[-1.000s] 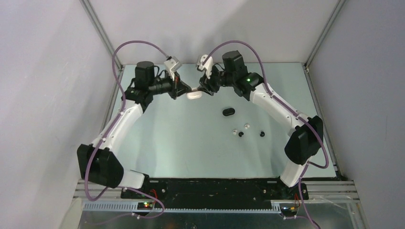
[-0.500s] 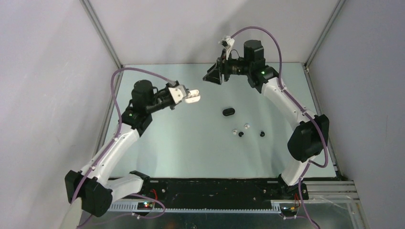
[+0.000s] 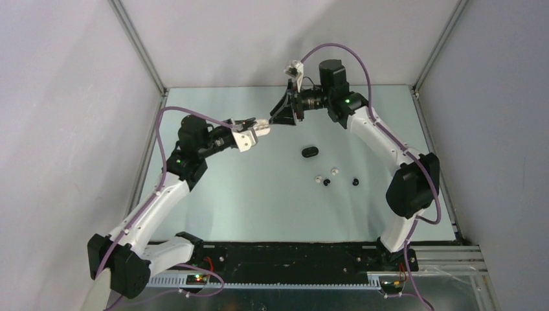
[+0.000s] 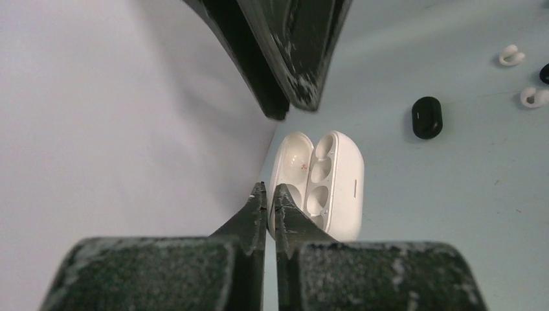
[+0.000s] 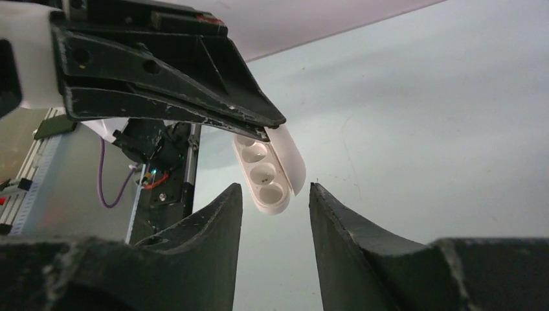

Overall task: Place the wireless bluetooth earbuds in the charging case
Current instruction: Adjust the charging case.

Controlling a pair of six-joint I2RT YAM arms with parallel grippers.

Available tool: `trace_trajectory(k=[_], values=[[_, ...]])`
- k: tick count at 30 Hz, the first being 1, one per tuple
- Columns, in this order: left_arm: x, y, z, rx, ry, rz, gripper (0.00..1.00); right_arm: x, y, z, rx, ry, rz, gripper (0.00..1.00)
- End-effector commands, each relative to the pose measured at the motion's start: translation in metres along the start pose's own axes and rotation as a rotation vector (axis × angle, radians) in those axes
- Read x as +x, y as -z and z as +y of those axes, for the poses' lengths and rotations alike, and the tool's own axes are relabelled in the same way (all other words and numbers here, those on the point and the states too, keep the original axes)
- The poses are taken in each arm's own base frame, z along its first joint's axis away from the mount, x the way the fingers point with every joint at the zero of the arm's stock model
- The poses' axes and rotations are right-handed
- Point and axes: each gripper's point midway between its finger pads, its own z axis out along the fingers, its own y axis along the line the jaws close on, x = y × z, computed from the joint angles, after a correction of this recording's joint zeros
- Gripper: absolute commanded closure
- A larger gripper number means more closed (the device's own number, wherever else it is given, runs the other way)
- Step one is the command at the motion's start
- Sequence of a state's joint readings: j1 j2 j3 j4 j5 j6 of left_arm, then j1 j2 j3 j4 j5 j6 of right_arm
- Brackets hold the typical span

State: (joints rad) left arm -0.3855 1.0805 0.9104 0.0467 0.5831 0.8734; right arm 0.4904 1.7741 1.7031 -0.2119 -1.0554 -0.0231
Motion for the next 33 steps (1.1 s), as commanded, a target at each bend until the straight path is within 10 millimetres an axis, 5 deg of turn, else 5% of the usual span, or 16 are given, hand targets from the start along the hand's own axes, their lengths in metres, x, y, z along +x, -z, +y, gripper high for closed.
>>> trace_trajectory(k=[1,6,15,17,19,23,26,28,33], values=[[-0.034,0.005,0.018,-0.048,-0.067,-0.103,1.0,-0.002,-0.011,0.002,-0.038,0.071,0.016,0.55],[-0.038,0.006,0.017,-0.05,-0.046,-0.114,1.0,-0.007,-0.018,-0.002,-0.039,0.082,0.004,0.63],[-0.034,0.004,0.018,-0.058,-0.014,-0.103,1.0,-0.006,-0.021,-0.001,-0.056,0.092,0.005,1.0],[-0.032,0.003,0.019,-0.064,0.016,-0.094,1.0,-0.007,-0.022,0.001,-0.056,0.112,0.004,1.0],[-0.032,0.002,0.028,-0.099,0.07,-0.076,0.92,-0.006,-0.024,0.001,-0.05,0.142,0.008,1.0],[-0.033,0.004,0.05,-0.181,0.304,-0.041,0.38,-0.004,-0.021,-0.008,0.028,0.265,0.025,1.0],[-0.028,0.004,0.033,-0.048,0.554,0.034,0.29,-0.006,-0.013,-0.011,0.078,0.406,0.033,1.0],[-0.042,0.009,0.039,0.036,0.704,0.018,0.26,0.008,-0.009,-0.016,0.11,0.486,0.054,1.0],[-0.039,0.002,0.021,0.243,1.116,0.046,0.33,0.012,-0.002,-0.021,0.211,0.781,0.052,1.0]])
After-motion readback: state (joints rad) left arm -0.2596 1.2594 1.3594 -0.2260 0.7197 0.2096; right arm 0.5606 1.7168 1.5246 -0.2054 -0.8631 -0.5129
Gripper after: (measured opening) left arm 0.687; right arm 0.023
